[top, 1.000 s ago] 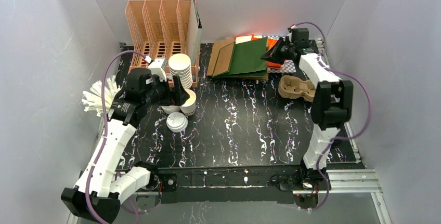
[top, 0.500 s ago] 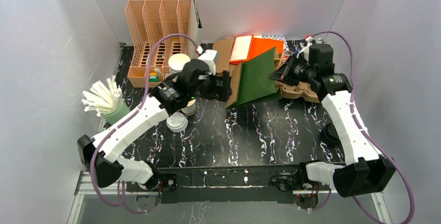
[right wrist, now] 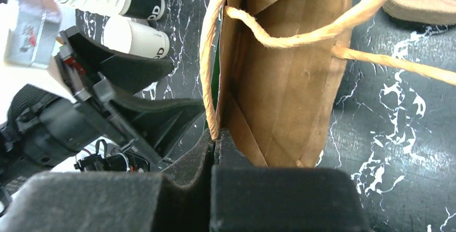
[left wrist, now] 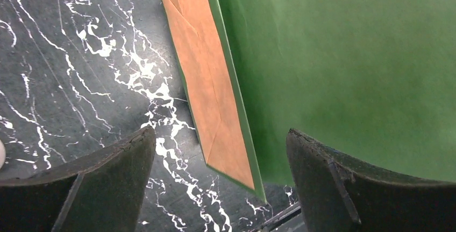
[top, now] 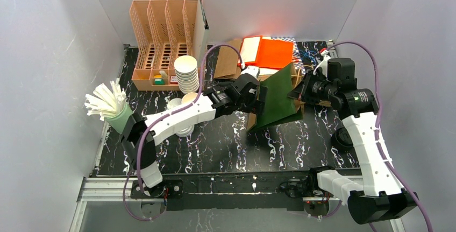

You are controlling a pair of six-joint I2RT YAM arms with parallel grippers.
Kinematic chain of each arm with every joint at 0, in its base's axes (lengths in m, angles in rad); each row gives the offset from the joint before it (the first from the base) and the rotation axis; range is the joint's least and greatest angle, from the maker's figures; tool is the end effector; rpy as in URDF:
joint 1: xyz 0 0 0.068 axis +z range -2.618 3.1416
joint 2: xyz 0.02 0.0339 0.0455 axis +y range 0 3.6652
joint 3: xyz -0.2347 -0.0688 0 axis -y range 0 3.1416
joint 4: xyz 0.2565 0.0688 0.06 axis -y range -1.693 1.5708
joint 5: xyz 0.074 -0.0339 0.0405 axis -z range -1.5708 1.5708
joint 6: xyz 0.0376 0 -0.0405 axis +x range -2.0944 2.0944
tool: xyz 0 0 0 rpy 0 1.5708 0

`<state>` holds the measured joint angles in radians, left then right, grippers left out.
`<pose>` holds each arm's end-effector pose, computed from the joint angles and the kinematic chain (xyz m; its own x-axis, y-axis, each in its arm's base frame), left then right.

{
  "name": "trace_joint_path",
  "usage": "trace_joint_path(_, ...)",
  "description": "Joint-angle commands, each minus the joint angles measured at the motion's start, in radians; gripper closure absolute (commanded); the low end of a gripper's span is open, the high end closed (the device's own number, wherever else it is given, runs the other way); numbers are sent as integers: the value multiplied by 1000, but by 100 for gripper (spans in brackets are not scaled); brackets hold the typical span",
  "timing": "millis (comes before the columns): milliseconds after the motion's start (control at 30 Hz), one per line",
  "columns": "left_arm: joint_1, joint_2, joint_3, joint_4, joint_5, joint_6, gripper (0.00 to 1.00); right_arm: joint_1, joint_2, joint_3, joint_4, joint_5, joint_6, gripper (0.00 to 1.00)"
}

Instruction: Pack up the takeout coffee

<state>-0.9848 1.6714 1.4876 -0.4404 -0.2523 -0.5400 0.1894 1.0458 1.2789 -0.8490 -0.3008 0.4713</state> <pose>0.2270 -0.3250 0.2946 -0.6344 0.0556 -0.7710 0.4297 0.8544 -0.2920 0.2216 0.0538 0.3707 -0.6950 0.3083 -0.6495 -0.1142 0.8446 0.5231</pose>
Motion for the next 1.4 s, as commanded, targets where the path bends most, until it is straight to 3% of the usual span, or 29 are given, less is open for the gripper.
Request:
trace_joint_path(0, -5, 29, 43, 47, -34, -52, 15, -5, -29, 44, -57, 0, -41, 99)
trace_joint_path(233, -5, 52, -37, 105, -81, -89, 36, -3, -52, 61, -116, 20, -68, 99)
trace_joint_path(467, -2, 61, -123, 151, -51, -132, 42, -4, -63, 88, -187, 38, -90, 99)
trace_joint_path(533, -2, 58, -129, 160, -38, -134, 37, -4, -62, 85, -199, 42, -100, 99)
trace_joint_path(667, -3, 36, -133, 221, 34, -106, 12, -4, -69, 66, -198, 40, -98, 99)
trace_joint_path(800, -3, -6, -151, 272, 51, -124, 9, -4, -65, 57, -189, 41, -92, 99)
trace_joint_path(933, -3, -7, -180, 324, 106, -135, 12, -4, -63, 49, -178, 30, -79, 99)
trace_joint_path(1067, -3, 28, -193, 303, 122, -141, 21, -4, -61, 50, -177, 30, -73, 99)
trace_joint_path(1267, 50, 30, -260, 216, 61, -197, 68, -5, -54, 99, -227, 124, -77, 99)
trace_joint_path(1367, 98, -11, -366, 286, 116, -225, 75, -5, -45, 129, -268, 195, -76, 99)
